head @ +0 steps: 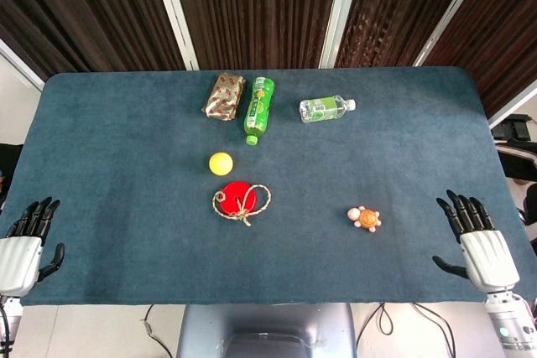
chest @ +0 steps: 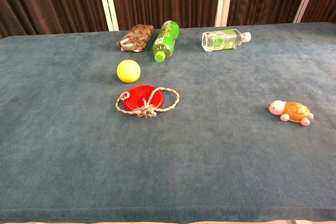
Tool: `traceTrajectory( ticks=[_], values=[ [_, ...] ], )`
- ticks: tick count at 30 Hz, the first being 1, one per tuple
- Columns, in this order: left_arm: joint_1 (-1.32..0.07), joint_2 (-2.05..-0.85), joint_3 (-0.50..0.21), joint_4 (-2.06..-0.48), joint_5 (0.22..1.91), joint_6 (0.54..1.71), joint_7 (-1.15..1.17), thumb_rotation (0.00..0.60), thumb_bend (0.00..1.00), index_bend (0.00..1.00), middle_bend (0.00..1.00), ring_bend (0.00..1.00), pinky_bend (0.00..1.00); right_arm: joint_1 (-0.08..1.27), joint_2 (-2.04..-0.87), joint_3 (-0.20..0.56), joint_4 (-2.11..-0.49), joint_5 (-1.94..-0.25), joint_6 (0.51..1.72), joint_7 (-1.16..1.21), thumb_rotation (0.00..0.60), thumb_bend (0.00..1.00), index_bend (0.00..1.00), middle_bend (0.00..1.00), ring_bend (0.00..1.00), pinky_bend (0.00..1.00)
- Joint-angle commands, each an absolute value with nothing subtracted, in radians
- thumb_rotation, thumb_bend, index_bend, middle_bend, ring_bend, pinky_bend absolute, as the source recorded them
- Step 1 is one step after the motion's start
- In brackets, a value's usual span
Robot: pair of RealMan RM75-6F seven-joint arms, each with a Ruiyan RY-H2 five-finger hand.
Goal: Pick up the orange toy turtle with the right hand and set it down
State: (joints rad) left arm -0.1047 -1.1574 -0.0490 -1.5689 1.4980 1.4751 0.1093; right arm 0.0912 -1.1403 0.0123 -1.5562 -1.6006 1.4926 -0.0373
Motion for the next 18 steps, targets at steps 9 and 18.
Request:
traceTrajectory(
  ticks=[9, 18],
  values=[
    [-0.115, -1.137, -0.044, -1.594, 1.494, 1.452, 0.093, 0.600, 0.47, 0.05, 0.00, 0.04, 0.23, 0.096, -1.172, 0.032, -1.542, -1.595, 1.508, -0.022, 0.600, 0.08, 0.04, 0.00, 0.00, 0.16],
    [-0.104, -1.116, -0.021, -1.602, 1.530, 1.470, 0.056, 0.600, 0.46, 0.09, 0.01, 0.06, 0.23, 0.159, -1.259, 0.092, -1.453, -1.613, 1.507, -0.117, 0.600, 0.08, 0.32, 0.28, 0.56, 0.63]
  ],
)
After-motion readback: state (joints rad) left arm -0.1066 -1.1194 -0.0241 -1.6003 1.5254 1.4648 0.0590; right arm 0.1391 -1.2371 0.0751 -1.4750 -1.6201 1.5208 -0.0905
